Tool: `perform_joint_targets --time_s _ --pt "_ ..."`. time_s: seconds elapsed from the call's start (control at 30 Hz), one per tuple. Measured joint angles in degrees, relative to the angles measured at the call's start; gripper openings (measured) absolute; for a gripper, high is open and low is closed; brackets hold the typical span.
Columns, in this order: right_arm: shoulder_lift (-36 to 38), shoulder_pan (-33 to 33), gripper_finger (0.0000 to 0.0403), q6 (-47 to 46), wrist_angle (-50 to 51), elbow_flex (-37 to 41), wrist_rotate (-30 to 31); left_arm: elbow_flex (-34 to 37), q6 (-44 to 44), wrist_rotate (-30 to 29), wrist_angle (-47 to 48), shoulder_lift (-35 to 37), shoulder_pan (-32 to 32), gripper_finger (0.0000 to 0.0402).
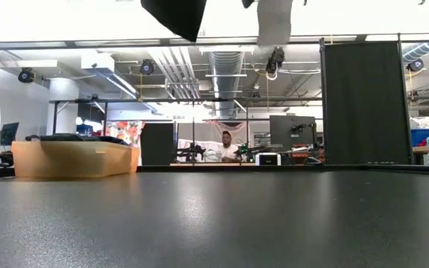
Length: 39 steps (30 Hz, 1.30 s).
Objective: Sort towels by color in basket
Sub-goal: Put the black towel into the orange bin
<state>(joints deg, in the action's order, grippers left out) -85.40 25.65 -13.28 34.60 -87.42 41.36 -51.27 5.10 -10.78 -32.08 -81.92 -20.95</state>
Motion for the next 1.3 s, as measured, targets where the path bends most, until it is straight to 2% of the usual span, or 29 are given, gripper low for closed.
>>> perform_joint_targets --time_s 0.3,0.5,0.67,0.97,1.07,1.13,1.23,1.3 --pt "4.99 0.03 0.0183 -3.59 8.72 0.00 -2.64 0.04 -0.02 0.68 -0.54 2.09 -0.48 0.0001" --pt "6.81 1.92 0.0228 -2.88 7.02 0.01 -2.64 0.05 0.20 -4.84 0.20 2.61 -0.48 0.0001" --pt "5.48 3.41 0.0269 -1.67 3.37 0.13 -2.81 0.07 0.50 -9.30 1.04 2.54 -0.44 0.0000" --pt "-0.82 1.50 0.0344 -0.51 1.38 0.20 -2.80 -0.24 0.86 -9.24 0.78 2.46 -0.44 0.0000" --pt "-2.54 0.57 0.0345 0.53 -0.45 0.20 -2.86 -0.25 0.87 -9.25 0.55 2.46 -0.44 0.0000" --pt "-3.23 0.17 0.0331 1.47 -1.29 0.20 -2.88 -0.26 0.87 -9.25 0.39 2.46 -0.44 0.0000" --pt "-3.98 0.09 0.0286 4.08 -3.84 0.20 -2.96 -0.26 0.87 -9.24 0.36 2.46 -0.44 0.0000" --pt "-4.30 0.08 0.0240 6.65 -6.26 0.20 -4.80 -0.31 0.87 -9.25 0.35 2.46 -0.44 0.0003"
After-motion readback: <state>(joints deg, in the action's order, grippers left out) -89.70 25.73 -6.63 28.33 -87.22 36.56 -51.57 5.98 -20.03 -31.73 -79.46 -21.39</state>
